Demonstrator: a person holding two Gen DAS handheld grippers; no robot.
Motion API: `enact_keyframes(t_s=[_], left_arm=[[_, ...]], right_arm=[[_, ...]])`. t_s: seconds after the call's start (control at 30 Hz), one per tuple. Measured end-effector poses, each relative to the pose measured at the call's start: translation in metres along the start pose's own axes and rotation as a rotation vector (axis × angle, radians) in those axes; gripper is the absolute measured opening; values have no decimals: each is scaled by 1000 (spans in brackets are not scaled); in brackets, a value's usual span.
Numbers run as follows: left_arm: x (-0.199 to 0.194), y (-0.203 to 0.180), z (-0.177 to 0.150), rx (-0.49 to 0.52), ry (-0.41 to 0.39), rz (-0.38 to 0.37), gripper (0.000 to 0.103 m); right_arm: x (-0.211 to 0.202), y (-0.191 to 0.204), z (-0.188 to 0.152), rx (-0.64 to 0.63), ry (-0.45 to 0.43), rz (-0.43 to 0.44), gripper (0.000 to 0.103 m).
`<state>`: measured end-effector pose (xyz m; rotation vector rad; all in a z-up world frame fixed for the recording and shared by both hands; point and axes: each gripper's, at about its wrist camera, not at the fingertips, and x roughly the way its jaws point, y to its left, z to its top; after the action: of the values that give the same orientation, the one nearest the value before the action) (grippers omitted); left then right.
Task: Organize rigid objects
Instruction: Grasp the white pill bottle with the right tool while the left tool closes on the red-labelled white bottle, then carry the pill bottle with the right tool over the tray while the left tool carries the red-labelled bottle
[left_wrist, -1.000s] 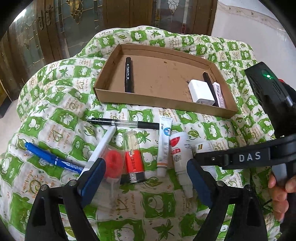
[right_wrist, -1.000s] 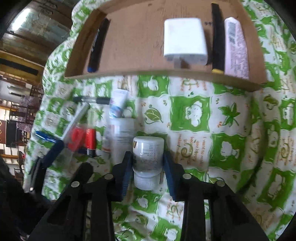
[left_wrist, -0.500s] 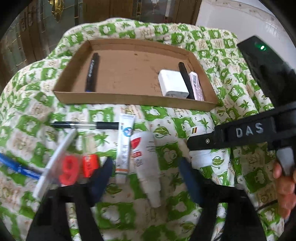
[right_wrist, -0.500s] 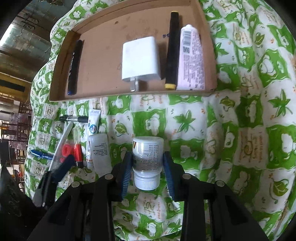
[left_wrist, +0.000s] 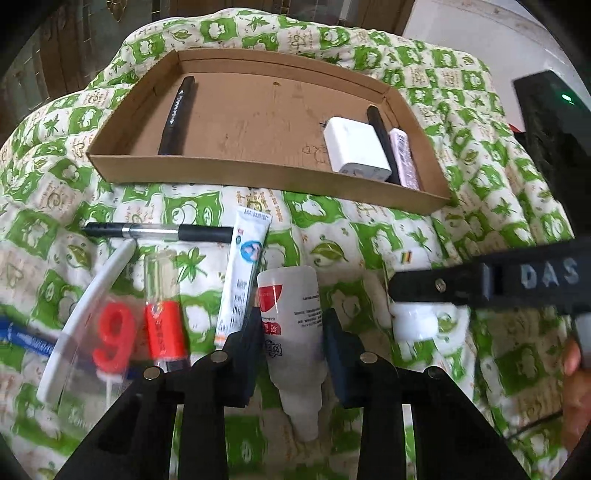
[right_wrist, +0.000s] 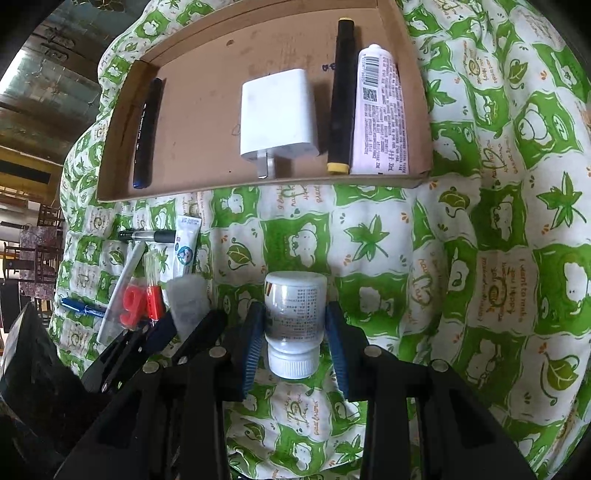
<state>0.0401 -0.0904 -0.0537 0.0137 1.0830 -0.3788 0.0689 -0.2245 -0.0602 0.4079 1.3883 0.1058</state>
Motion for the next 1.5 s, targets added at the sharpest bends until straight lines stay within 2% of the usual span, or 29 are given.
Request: enact_keyframes(t_s=[0.23, 0.43, 1.5], left_arm=[[3, -6, -7, 36, 23, 33, 33], [2, -6, -8, 30, 19, 31, 33], [-19, -2, -2, 25, -39, -3, 32]], right_arm=[[6, 2, -3, -9, 13, -21, 33], [9, 5, -4, -30, 8, -41, 33], [-9, 9, 1, -60, -37, -20, 33]])
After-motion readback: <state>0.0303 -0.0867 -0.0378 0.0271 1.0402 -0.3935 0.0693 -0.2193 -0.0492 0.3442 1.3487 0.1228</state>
